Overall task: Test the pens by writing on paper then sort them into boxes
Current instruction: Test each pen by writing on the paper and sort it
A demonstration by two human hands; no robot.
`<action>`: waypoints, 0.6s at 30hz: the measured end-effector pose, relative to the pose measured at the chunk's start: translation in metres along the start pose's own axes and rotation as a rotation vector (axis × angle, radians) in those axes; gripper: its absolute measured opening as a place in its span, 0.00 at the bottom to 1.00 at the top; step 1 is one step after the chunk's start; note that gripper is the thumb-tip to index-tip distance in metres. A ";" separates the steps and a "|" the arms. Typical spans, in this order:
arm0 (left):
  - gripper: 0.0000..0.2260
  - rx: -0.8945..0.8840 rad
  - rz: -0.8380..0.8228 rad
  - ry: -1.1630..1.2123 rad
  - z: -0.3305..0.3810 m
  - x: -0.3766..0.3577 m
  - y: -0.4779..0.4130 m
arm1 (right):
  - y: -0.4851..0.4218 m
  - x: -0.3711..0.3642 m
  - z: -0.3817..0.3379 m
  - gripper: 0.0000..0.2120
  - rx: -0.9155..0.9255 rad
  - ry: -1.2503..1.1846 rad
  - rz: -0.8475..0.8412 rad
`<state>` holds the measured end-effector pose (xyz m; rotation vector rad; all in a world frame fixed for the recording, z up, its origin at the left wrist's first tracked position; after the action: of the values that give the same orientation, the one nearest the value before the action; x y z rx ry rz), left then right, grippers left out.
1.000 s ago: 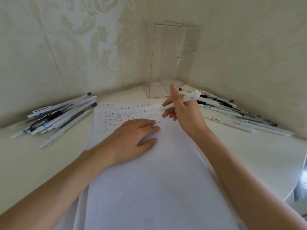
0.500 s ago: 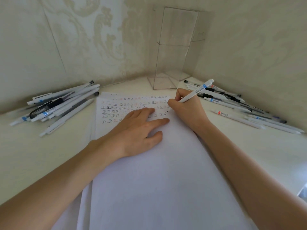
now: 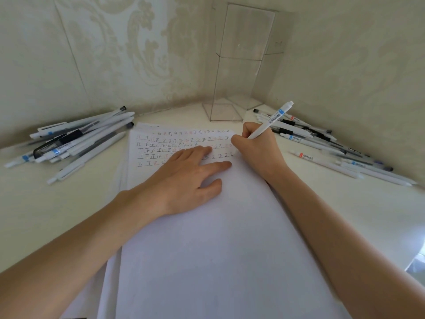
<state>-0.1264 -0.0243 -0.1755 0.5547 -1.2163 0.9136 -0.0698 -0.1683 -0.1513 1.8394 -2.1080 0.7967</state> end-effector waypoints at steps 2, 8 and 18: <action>0.22 -0.002 -0.006 -0.003 0.000 -0.001 0.000 | 0.000 0.001 0.001 0.16 -0.006 -0.010 0.006; 0.21 -0.007 -0.006 0.011 0.000 -0.001 0.000 | -0.001 0.002 0.001 0.16 -0.012 -0.022 0.011; 0.21 -0.011 -0.006 0.031 0.002 0.002 0.001 | -0.001 0.000 0.001 0.16 -0.022 -0.027 -0.014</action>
<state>-0.1281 -0.0245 -0.1736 0.5334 -1.1907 0.9073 -0.0691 -0.1687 -0.1522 1.8620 -2.1097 0.7467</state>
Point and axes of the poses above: each hand's wrist, its own y-axis away from the middle knuckle, its own x-axis out of the back of the hand, z = x × y, the point moved 6 cm from there along -y, towards the middle knuckle
